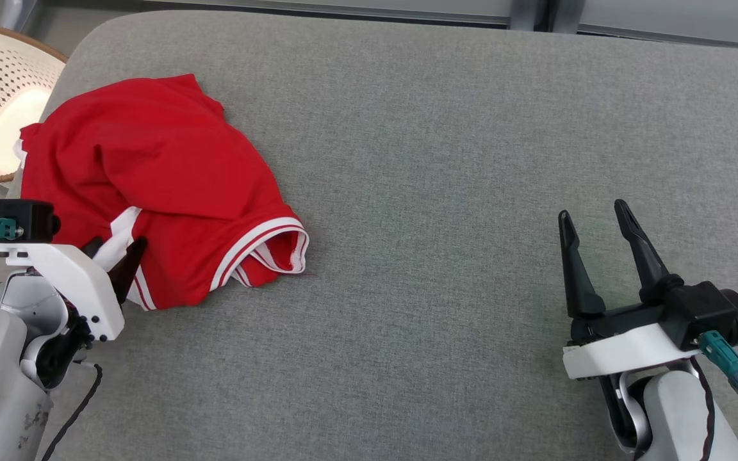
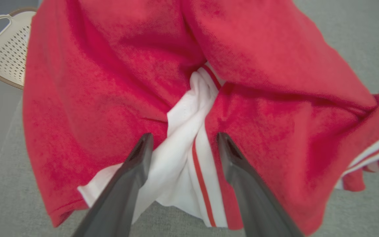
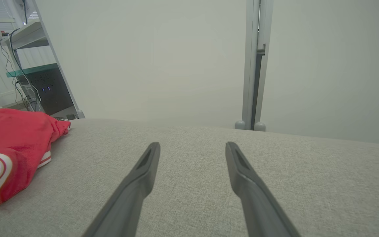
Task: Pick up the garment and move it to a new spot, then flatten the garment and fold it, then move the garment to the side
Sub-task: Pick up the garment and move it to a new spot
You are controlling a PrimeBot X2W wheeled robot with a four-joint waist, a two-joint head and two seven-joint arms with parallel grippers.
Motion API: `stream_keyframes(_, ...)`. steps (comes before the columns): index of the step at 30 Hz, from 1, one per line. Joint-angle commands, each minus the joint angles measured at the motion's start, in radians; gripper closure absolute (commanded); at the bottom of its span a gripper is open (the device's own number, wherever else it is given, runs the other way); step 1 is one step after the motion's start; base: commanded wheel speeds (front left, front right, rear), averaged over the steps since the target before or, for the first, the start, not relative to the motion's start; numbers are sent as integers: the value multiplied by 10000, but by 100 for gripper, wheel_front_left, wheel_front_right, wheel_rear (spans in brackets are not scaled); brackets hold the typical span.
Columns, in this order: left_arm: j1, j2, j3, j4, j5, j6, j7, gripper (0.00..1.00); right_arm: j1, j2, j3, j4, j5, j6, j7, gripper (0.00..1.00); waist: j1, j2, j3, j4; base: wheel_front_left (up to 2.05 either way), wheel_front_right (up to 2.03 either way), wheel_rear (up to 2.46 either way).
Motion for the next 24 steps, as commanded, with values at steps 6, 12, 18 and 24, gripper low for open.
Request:
stream_keyframes(6, -404, 48, -272, 614, -347, -10, -458, 100, -148, -29, -27, 18, 64, -3, -56, 0, 0, 0, 10, -141, 0, 0, 0)
stream_keyframes(12, -658, 218, -308, 557, -704, -10, -1497, 100, -5, -29, -33, 89, 226, -3, -56, 0, 0, 0, -381, -61, 0, 0, 0)
stream_keyframes(18, -854, 407, 18, -367, -1102, -11, -2806, 100, 232, -28, 4, 156, 456, -3, -56, 0, 0, 0, -1047, 125, 0, 0, 0)
stream_keyframes(24, -809, 502, 543, -1808, -1159, 166, -3975, 100, 484, -31, 158, 248, 759, -3, -58, 0, 0, 0, -1753, 139, 0, 0, 0)
